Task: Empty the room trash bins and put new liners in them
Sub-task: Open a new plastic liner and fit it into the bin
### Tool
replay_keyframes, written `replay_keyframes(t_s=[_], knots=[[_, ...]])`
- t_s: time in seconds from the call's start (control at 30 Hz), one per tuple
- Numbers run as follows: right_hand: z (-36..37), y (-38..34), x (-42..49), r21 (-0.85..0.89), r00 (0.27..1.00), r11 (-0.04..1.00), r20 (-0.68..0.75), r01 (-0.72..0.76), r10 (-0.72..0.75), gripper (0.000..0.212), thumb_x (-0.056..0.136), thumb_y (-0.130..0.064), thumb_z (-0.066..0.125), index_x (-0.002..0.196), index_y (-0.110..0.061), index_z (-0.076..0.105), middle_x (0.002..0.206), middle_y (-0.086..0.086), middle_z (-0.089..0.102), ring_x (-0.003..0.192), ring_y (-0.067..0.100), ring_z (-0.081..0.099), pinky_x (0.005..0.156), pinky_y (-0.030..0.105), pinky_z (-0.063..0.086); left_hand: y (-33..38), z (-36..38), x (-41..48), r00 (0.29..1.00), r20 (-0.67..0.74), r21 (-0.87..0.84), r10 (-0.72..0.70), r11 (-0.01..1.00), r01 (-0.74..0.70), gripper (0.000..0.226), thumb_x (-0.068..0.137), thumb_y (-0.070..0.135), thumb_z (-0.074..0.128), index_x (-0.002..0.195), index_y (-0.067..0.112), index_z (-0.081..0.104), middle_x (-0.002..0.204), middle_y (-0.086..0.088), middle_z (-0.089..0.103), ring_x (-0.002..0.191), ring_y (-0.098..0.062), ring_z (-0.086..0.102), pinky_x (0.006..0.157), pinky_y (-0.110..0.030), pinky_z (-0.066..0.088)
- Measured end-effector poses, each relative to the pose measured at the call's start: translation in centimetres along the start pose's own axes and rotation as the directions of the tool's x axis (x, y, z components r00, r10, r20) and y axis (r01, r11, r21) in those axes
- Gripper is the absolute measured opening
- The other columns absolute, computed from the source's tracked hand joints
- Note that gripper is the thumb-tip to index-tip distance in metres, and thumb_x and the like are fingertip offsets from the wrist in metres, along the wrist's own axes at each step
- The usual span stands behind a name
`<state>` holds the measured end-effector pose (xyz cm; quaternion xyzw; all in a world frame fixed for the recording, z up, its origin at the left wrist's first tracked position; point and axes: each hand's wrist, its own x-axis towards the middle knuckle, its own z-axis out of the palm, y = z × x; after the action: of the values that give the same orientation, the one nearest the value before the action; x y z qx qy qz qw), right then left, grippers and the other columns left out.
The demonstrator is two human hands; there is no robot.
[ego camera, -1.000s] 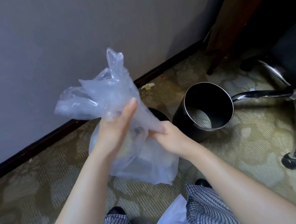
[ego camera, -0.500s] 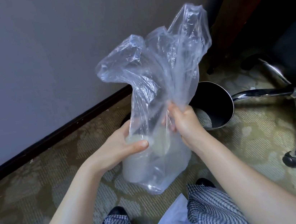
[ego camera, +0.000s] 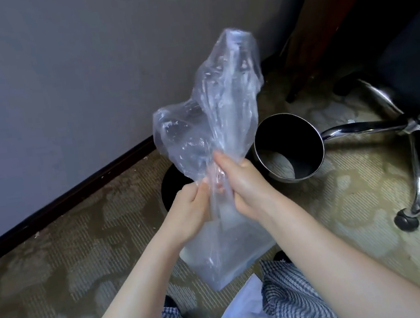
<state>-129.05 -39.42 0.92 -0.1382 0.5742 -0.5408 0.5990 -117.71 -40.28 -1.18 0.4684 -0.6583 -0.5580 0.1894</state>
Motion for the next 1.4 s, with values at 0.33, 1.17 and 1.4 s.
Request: replay_keyframes(t_s=[0.33, 1.17, 1.4], knots=[[0.5, -1.2, -0.8, -0.748, 0.958, 0.600, 0.196, 0.284, -0.209, 0.044, 0.094, -0.047, 0.042, 0.124, -0.018, 0.056, 0.129, 0.007, 0.053, 0.126, 0.022, 0.043, 0.106, 0.031, 0.027, 1.6, 1.1, 0.5, 0.995, -0.096, -0.215, -0.014, 0.977, -0.007, 0.040, 0.105, 0.019, 0.028, 0.089, 0.033, 0.062, 0.082, 0.014, 0.067, 0.080, 0.008, 0.062, 0.067, -0.005, 0.046], [-5.4, -2.9, -0.5, -0.724, 0.931, 0.647, 0.360, 0.238, 0.062, 0.036, 0.089, -0.027, 0.064, 0.124, -0.027, 0.056, 0.109, -0.006, 0.061, 0.092, 0.002, 0.061, 0.080, 0.012, 0.047, 0.5, -0.6, 0.9, 0.959, -0.217, -0.064, -0.183, 0.983, 0.173, 0.031, 0.092, 0.006, 0.049, 0.061, 0.004, 0.053, 0.056, -0.004, 0.046, 0.054, -0.015, 0.043, 0.049, -0.026, 0.034], [-3.5, -1.9, -2.0, -0.869, 0.841, 0.328, 0.464, 0.371, 0.278, 0.017, 0.087, -0.047, 0.062, 0.086, -0.030, 0.062, 0.089, -0.010, 0.066, 0.086, 0.006, 0.060, 0.078, 0.026, 0.048, 0.3, -0.8, 1.2, 0.923, -0.360, 0.037, -0.136, 0.986, 0.160, 0.037, 0.091, 0.010, 0.046, 0.054, 0.012, 0.039, 0.053, -0.001, 0.040, 0.053, -0.015, 0.037, 0.054, -0.031, 0.031]])
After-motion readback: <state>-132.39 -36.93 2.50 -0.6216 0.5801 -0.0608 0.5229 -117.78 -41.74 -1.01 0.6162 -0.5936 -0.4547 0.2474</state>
